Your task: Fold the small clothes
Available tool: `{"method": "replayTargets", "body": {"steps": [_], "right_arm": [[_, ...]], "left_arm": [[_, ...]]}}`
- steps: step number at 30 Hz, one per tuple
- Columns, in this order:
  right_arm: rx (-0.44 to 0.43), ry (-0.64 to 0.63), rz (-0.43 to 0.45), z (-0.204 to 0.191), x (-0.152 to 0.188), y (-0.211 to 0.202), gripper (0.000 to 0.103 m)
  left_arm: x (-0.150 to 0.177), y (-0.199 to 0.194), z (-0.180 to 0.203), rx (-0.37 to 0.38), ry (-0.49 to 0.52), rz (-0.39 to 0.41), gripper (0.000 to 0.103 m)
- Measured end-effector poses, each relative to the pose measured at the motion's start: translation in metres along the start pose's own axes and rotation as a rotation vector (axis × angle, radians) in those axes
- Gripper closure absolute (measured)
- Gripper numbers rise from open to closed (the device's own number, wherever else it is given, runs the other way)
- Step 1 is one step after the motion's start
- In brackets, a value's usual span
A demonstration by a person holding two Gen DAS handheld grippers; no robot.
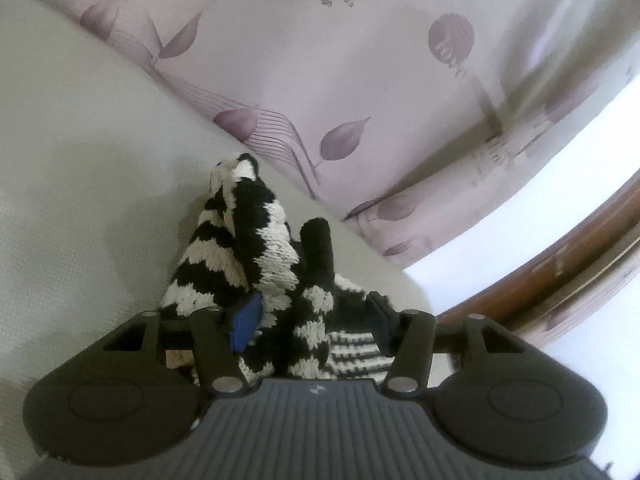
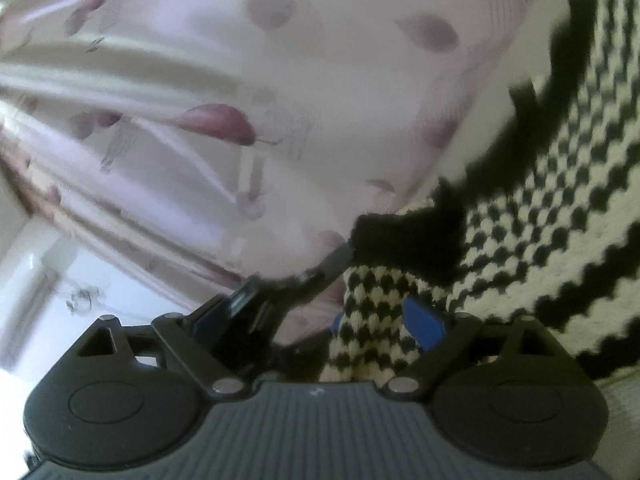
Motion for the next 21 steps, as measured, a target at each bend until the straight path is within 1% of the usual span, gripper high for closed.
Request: {"method": "replayTargets", "body": {"steps": [1, 3, 5, 7, 11, 13, 16, 18, 21], "right_arm": [[-0.004, 0.029, 0.003, 0.004, -0.002, 0.005, 0.009], [-0.013, 0.085, -0.008, 0.011, -0.003, 0.017, 0.009], [0.002, 0.142, -0.008, 0.021, -0.005, 0.027, 0.009], [0.007, 0.16, -0.009, 0.026, -0.008, 0.032, 0.009], [0.027, 0.179, -0.06, 0.033, -0.011, 0.039, 0.009], [0.044, 0.172, -0.09, 0.034, -0.013, 0.042, 0.009], [0.064, 0.136, -0.16, 0.031, -0.014, 0.049, 0.009], [0.09, 0.112, -0.213, 0.03, -0.014, 0.053, 0.009], [0.138, 0.046, -0.265, 0.028, -0.015, 0.059, 0.01]], "left_arm": [[0.002, 0.0, -0.001, 0.021, -0.015, 0.002, 0.043], [0.007, -0.001, -0.003, 0.064, -0.035, 0.016, 0.038], [0.015, -0.002, 0.0, 0.088, -0.017, 0.039, 0.036], [0.023, -0.005, 0.004, 0.11, 0.026, 0.068, 0.031], [0.038, -0.007, 0.02, 0.119, 0.159, 0.116, 0.025], [0.047, -0.007, 0.028, 0.124, 0.229, 0.133, 0.019], [0.06, -0.008, 0.036, 0.135, 0.305, 0.144, 0.012], [0.066, -0.008, 0.039, 0.15, 0.349, 0.136, 0.012], [0.073, -0.007, 0.039, 0.171, 0.375, 0.12, 0.011]]}}
Point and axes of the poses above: each gripper's, at about its wrist camera, not at the fingertips, and y roughly the way its jaws point, z to its right, x to its underside, the point moved 8 cm from there along y, roughly the way its jaws point, and after that the axes turned 6 degrees about -x, right-handed, at the moved point
